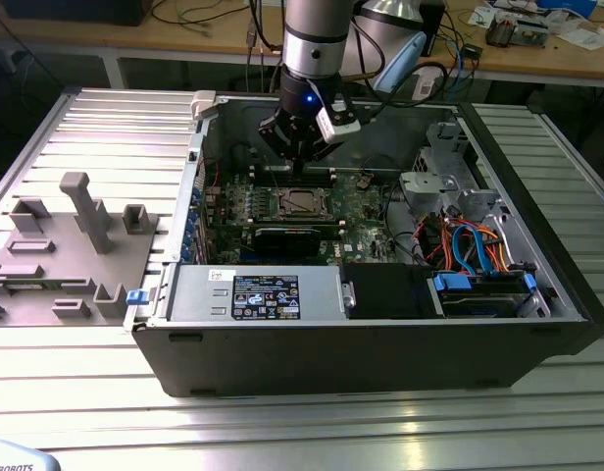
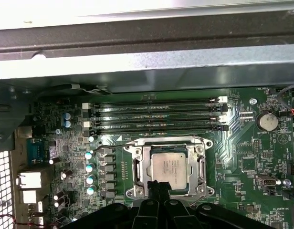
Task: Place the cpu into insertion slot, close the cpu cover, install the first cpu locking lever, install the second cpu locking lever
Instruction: 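Install the first cpu locking lever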
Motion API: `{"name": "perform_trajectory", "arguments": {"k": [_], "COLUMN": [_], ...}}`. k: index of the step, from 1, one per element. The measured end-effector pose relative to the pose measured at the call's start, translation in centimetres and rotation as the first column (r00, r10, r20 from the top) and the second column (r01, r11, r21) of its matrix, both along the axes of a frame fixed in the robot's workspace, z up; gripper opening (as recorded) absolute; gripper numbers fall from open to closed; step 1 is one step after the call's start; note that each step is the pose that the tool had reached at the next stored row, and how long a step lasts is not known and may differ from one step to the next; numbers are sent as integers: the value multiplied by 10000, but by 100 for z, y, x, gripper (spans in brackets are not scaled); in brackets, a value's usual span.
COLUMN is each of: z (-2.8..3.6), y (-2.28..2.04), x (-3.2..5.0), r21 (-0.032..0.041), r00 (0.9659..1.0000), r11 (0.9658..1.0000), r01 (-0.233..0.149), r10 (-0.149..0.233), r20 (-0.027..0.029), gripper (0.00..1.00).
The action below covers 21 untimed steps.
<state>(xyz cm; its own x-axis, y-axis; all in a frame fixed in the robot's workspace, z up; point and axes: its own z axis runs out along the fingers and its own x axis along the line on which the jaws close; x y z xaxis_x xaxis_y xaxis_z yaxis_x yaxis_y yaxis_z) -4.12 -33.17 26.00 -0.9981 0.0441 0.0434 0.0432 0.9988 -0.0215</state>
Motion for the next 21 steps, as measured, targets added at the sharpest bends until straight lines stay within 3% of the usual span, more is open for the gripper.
{"name": "perform_trajectory", "arguments": {"k": [21], "z": [0], "y": [0], "x": [0], "r21": [0], "r00": [9977], "r11": [9977], "r01": [-681], "r10": [681], "r20": [1], "gripper": [11]}}
